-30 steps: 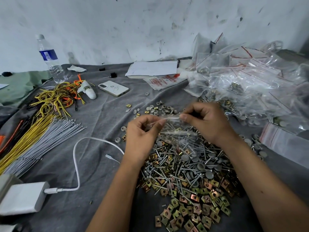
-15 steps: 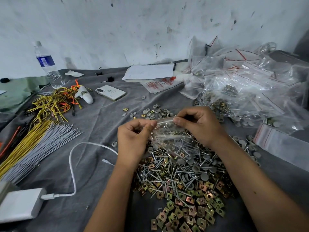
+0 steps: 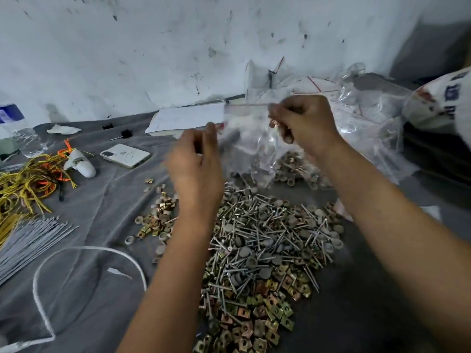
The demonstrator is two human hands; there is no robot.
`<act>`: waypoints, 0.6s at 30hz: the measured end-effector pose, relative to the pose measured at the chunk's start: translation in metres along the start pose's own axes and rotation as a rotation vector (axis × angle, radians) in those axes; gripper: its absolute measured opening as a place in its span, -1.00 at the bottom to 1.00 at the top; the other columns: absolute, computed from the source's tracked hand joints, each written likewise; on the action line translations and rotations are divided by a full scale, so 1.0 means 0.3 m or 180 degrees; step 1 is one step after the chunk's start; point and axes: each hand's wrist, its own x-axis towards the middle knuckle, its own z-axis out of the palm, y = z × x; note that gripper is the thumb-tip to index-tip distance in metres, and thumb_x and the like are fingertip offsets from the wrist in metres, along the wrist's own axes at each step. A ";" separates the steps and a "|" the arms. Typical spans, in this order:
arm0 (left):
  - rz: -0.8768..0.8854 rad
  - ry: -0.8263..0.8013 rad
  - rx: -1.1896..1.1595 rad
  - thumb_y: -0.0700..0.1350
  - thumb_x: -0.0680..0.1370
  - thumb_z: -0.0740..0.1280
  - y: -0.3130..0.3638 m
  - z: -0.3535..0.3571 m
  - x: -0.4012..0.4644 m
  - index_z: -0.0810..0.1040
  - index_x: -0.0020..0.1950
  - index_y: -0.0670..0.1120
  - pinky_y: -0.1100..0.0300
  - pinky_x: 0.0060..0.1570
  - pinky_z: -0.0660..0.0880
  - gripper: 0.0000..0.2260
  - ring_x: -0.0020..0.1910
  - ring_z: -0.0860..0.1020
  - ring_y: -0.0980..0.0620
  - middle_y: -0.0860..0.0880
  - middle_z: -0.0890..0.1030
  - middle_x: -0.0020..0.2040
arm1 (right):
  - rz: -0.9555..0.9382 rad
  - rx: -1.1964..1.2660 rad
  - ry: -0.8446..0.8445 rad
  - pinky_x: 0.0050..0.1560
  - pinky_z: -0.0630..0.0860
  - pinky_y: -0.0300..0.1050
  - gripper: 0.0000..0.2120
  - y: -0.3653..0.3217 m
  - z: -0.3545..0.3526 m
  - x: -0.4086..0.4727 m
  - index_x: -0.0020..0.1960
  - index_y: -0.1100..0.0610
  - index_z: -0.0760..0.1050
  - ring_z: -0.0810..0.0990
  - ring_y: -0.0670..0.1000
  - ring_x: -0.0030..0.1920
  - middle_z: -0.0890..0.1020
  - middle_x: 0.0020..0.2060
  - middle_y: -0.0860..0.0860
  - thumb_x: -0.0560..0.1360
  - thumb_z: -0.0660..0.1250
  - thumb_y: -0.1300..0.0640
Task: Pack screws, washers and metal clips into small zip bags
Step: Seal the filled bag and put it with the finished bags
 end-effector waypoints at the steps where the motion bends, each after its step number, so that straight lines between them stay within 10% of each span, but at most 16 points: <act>1: 0.0075 -0.0118 0.0059 0.08 0.72 0.22 0.027 0.059 0.001 0.60 -0.04 -0.13 -0.02 -0.19 0.51 -0.66 -0.19 0.58 -0.05 -0.06 0.63 -0.18 | 0.0181 -0.0020 0.0275 -0.43 0.43 -0.15 -0.89 0.002 -0.066 0.050 -0.14 0.23 0.66 0.50 0.01 -0.45 0.65 -0.32 0.15 0.54 0.48 0.20; 6: 0.0112 -0.1218 0.0665 -0.02 0.66 0.33 0.080 0.314 -0.086 0.60 -0.01 -0.12 0.22 -0.25 0.35 -0.82 -0.12 0.55 0.02 -0.03 0.63 -0.09 | 0.0647 -0.1618 0.0790 -0.30 0.63 -0.04 -0.84 0.086 -0.362 0.030 -0.10 0.22 0.62 0.67 0.06 -0.32 0.69 -0.22 0.13 0.50 0.52 0.13; 12: -0.0255 -0.2634 0.1262 -0.28 0.52 0.32 0.110 0.496 -0.251 0.57 -0.15 -0.33 -0.12 -0.17 0.53 -0.88 -0.11 0.62 -0.27 -0.34 0.59 -0.18 | 0.1170 -0.3344 -0.1525 -0.25 0.55 -0.07 -0.60 0.108 -0.436 -0.287 -0.18 0.04 0.62 0.64 0.01 -0.25 0.66 -0.33 -0.05 0.28 0.61 -0.26; 18: -0.0423 -0.2965 0.1255 -0.25 0.52 0.36 0.145 0.586 -0.311 0.54 -0.12 -0.27 -0.01 -0.10 0.50 -0.92 0.10 0.63 -0.31 -0.35 0.65 0.04 | 0.0702 -0.3360 -0.1329 -0.14 0.48 -0.05 -0.68 0.174 -0.438 -0.382 -0.13 0.13 0.53 0.63 0.10 -0.12 0.64 -0.21 0.04 0.40 0.57 -0.06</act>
